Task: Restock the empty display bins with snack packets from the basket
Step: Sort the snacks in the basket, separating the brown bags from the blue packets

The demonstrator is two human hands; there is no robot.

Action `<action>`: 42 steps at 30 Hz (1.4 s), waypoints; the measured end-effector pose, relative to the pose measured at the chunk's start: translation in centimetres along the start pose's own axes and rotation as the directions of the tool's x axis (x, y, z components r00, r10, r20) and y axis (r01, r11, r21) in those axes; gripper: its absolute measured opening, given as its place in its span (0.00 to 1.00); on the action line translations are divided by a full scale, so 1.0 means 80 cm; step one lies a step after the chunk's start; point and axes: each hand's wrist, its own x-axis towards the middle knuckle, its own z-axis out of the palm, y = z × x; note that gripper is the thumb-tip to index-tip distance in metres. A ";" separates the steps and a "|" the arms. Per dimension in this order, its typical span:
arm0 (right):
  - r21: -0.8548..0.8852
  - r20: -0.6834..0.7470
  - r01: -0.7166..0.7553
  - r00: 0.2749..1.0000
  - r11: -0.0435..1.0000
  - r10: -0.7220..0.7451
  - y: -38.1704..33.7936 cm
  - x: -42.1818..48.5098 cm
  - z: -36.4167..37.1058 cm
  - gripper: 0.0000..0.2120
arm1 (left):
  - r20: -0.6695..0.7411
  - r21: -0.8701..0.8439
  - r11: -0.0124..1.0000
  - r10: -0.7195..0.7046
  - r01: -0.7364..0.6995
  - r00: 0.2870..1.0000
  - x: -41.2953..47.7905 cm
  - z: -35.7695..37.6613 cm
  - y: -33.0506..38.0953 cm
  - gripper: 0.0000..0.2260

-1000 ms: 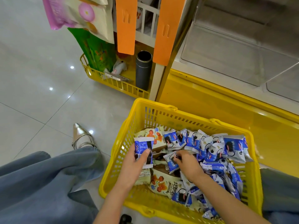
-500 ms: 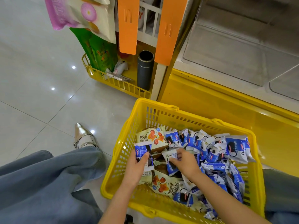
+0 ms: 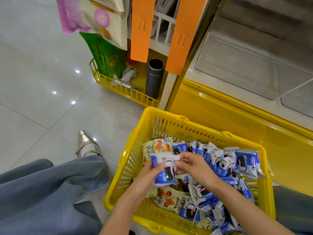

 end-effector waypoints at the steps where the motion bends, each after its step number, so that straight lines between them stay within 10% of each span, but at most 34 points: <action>1: 0.009 -0.006 0.008 1.000 1.000 -0.008 0.000 0.004 0.004 0.06 | 0.007 0.017 1.000 0.013 -0.013 1.000 0.001 0.000 0.001 0.27; 9: -0.332 -0.405 -0.089 0.913 0.939 -0.056 0.033 0.076 -0.016 0.22 | -0.186 0.176 0.980 0.127 -0.094 0.974 0.011 -0.003 0.003 0.20; 19: -0.719 -0.336 -0.307 0.939 0.623 0.075 0.057 0.111 -0.006 0.16 | -0.257 0.293 0.953 0.159 -0.080 0.953 -0.001 -0.007 0.006 0.25; 29: -0.554 -0.439 -0.063 0.870 0.830 -0.226 0.027 -0.038 -0.102 0.20 | -0.052 0.518 0.852 0.117 -0.073 0.992 0.008 0.091 -0.007 0.25; 36: -0.586 -0.573 -0.254 0.801 0.770 -0.172 0.092 -0.122 -0.182 0.14 | 0.144 0.729 0.667 0.067 -0.152 0.987 0.030 0.225 -0.032 0.34; 42: -0.590 -0.496 -0.281 0.866 0.757 -0.065 0.116 -0.145 -0.181 0.19 | 0.133 0.967 0.230 -0.102 -0.107 0.986 0.050 0.247 -0.070 0.30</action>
